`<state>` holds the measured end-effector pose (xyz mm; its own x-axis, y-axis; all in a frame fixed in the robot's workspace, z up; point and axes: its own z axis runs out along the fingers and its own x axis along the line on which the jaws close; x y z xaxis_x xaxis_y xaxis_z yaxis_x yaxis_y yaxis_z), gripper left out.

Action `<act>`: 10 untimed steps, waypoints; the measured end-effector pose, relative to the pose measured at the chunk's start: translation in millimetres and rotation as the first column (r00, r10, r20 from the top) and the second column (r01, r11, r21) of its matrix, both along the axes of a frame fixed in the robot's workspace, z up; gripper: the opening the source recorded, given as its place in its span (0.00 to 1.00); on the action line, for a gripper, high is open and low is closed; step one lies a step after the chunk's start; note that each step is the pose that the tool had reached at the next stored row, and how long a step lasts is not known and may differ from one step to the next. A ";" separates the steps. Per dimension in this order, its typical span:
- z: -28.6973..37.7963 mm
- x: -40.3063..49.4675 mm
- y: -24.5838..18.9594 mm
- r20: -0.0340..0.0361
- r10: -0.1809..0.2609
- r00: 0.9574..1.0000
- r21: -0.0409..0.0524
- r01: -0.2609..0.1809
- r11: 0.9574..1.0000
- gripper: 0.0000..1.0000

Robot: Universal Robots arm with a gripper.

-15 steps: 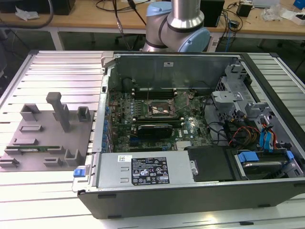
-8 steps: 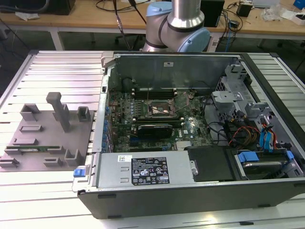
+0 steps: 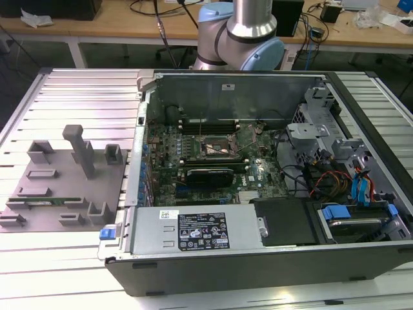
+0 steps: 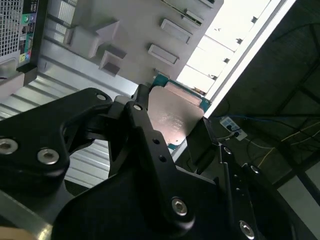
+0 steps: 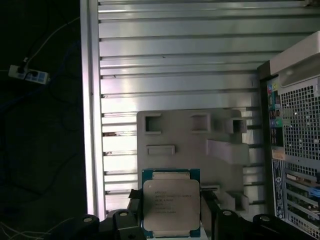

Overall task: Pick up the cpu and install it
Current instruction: 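Pick up the cpu and move it towards the insertion slot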

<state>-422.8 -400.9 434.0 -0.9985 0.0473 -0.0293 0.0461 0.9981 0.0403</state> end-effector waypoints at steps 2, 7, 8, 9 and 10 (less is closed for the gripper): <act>7.6 0.0 0.3 0.000 0.000 1.000 0.000 0.000 1.000 0.55; 24.4 0.0 1.0 0.000 0.000 1.000 0.000 0.000 1.000 0.55; 27.2 0.0 1.1 0.000 0.000 1.000 0.000 0.000 1.000 0.55; 32.6 0.0 1.3 0.000 0.000 1.000 0.000 0.000 1.000 0.55; 34.7 0.0 1.4 0.000 0.000 1.000 0.000 0.000 1.000 0.55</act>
<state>-422.8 -399.6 468.7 -0.9984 0.0473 -0.0295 0.0461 0.9981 0.0404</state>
